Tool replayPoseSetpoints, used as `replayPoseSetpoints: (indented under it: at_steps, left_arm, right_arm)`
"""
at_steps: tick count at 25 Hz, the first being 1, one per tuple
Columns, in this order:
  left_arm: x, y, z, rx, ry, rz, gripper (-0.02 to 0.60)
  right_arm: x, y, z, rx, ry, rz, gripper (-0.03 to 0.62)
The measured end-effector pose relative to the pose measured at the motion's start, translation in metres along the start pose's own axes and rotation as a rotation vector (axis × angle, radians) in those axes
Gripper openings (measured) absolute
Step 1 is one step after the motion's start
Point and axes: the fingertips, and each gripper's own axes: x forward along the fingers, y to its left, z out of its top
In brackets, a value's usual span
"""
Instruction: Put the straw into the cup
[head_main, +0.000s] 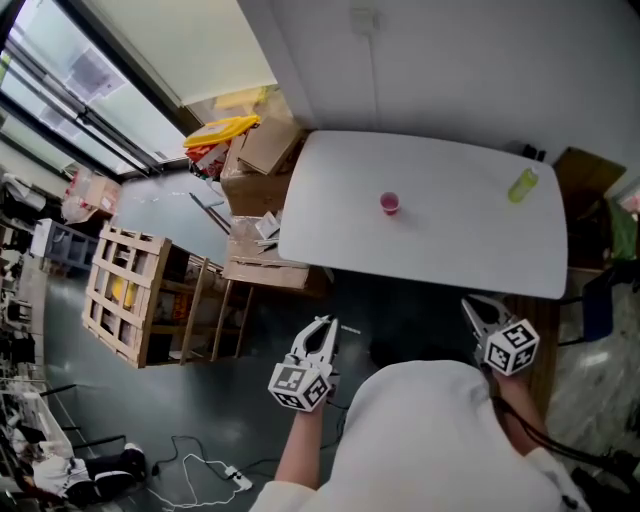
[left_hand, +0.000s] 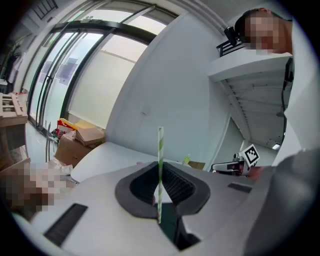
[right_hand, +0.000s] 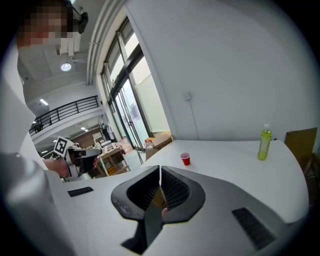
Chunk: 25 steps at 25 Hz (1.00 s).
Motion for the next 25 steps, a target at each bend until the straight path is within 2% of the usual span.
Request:
replayPoseSetpoints:
  at_steps: [11,17,25]
  left_arm:
    - [0.019,0.015,-0.007,-0.042,0.019,-0.025,0.025]
    - [0.03,0.024,0.002,-0.06,0.012,0.018,0.023]
    - [0.061,0.04,0.021,-0.056,0.008,0.09,0.023]
  right_arm:
    - [0.012,0.001,0.007,-0.009,0.025,-0.028,0.035]
    - [0.033,-0.011,0.015,-0.005,0.044,0.003,0.035]
    - [0.079,-0.036,0.045,-0.004,0.05,0.072,0.035]
